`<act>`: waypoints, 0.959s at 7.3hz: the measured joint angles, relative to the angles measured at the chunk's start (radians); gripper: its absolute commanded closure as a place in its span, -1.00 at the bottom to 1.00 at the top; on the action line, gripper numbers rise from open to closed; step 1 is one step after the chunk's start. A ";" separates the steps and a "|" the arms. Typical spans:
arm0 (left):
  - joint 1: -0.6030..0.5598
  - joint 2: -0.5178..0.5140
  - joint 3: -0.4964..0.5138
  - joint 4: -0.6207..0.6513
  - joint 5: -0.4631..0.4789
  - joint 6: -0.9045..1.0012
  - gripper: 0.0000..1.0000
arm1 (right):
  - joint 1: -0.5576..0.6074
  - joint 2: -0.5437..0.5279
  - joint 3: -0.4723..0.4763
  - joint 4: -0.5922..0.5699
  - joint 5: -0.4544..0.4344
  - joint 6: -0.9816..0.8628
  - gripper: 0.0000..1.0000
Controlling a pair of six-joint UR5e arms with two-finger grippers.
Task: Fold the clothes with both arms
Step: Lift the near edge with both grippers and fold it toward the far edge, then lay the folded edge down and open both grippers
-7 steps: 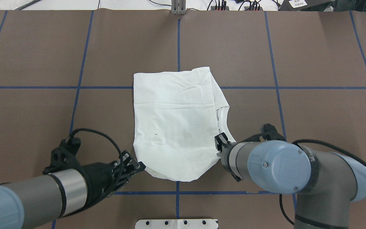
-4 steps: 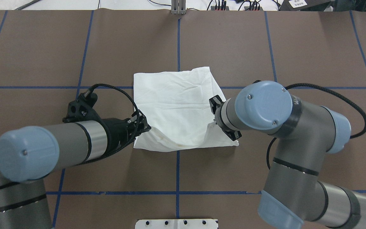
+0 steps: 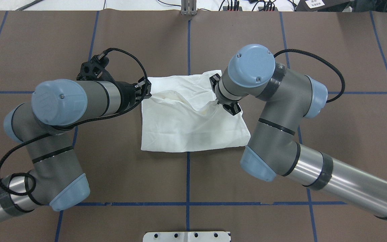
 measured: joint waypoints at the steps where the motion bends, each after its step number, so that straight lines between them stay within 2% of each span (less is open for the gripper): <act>1: -0.020 -0.018 0.075 -0.059 -0.002 0.014 1.00 | 0.024 0.033 -0.072 0.026 0.025 -0.036 1.00; 3: -0.060 -0.064 0.176 -0.098 -0.004 0.049 1.00 | 0.073 0.113 -0.223 0.080 0.085 -0.086 1.00; 4: -0.076 -0.086 0.220 -0.113 -0.004 0.065 1.00 | 0.090 0.145 -0.311 0.142 0.107 -0.098 1.00; 6: -0.091 -0.107 0.308 -0.183 -0.004 0.089 1.00 | 0.099 0.177 -0.419 0.224 0.120 -0.121 1.00; 7: -0.092 -0.110 0.337 -0.206 -0.004 0.105 1.00 | 0.100 0.187 -0.450 0.243 0.122 -0.134 -0.43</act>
